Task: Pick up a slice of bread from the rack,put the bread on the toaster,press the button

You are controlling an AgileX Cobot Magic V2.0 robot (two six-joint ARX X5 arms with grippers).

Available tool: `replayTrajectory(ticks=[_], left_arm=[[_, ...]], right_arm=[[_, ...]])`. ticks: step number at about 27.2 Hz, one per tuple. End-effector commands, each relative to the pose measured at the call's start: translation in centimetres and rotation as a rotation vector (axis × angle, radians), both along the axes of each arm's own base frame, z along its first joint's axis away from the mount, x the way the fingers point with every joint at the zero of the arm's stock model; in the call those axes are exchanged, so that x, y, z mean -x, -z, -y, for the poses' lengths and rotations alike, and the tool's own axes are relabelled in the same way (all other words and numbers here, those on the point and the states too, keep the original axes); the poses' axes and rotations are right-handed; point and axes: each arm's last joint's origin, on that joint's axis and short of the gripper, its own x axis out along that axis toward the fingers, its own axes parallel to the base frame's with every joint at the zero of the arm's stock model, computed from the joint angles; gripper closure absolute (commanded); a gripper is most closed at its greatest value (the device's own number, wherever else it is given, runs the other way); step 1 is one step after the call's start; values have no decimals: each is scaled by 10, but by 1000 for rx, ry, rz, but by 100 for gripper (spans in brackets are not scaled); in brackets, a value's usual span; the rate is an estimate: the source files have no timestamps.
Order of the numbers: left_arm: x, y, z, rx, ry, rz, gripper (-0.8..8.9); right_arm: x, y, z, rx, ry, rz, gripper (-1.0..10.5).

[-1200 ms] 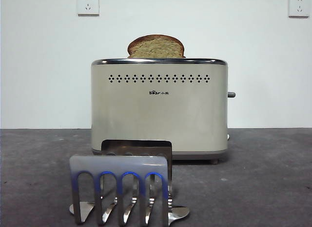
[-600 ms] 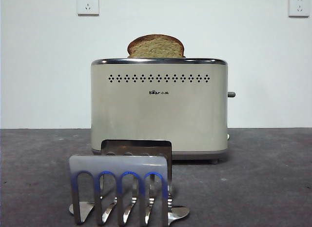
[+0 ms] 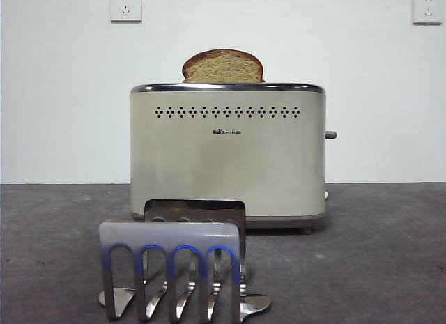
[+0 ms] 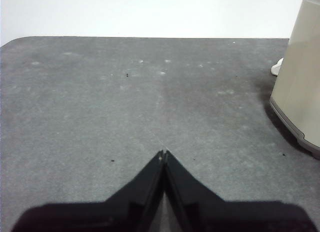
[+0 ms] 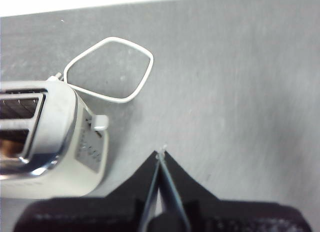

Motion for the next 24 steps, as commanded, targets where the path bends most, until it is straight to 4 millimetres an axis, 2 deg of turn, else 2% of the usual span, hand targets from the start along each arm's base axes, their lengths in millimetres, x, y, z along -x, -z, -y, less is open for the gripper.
replayTrajectory(ticks=[1,2,5,9,12,15,24], left_arm=[[-1,2,0,6,-1,1,816],[-1,2,0,6,-1,1,816],[-1,2,0,6,-1,1,816],[-1,2,0,6,-1,1,816],[-1,2,0,6,-1,1,816],[-1,2,0,6,-1,1,817],[-1,2,0,6,-1,1,816]], right_arm=[[15,29,5,67,-29,81,946],[21,44,7,66,-14,115,946],[36,109,15,140,36,240,946],[54,189,15,116,36,473,946],[64,216,16,106,31,579,946],[72,232,17,110,49,617,946],[77,266,22,137,88,616,946]])
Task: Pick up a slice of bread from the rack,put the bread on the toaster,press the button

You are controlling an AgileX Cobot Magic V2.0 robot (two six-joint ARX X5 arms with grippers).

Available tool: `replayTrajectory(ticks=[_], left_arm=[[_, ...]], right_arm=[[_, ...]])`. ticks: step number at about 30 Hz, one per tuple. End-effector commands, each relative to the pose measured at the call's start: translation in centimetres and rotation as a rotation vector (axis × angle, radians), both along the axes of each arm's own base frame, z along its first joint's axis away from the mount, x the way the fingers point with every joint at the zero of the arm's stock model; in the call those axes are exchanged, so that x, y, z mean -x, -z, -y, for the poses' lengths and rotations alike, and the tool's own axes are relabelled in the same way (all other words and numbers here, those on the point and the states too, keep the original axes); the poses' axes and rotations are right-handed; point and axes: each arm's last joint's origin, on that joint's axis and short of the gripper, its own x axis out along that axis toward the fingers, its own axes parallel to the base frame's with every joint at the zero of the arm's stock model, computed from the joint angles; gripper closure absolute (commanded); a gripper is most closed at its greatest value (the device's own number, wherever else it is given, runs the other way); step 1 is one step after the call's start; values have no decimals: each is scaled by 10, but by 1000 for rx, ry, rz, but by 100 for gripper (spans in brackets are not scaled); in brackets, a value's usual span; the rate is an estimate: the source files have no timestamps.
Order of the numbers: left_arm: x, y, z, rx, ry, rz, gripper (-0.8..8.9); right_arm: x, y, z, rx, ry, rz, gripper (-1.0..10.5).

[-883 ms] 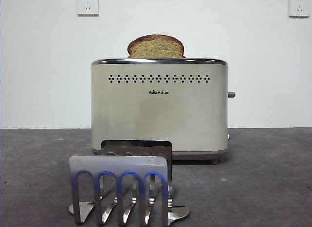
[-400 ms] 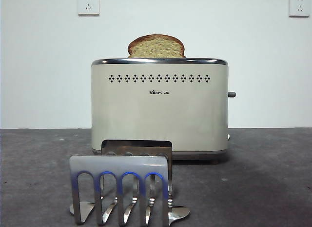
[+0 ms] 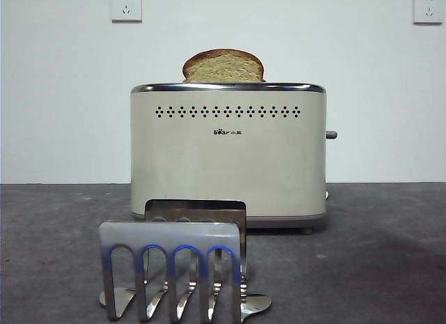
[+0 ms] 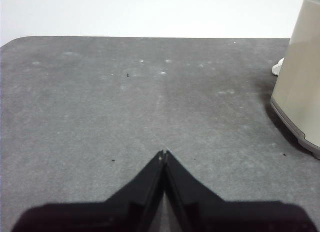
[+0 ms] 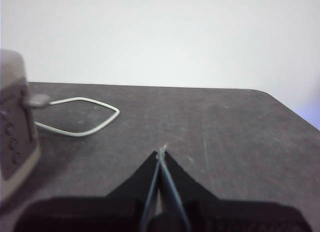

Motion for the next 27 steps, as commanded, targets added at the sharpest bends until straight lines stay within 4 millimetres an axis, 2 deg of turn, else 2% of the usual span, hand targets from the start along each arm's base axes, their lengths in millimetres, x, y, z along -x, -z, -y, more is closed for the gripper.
replayTrajectory(ticks=[1,7,27], left_arm=[[-1,2,0,6,-1,0,816],[-1,2,0,6,-1,0,816],[-1,3,0,6,-1,-7,816]], right_arm=[[1,11,1,6,8,-15,946],[4,26,1,7,-7,-166,946],[4,26,2,-22,3,-160,946]])
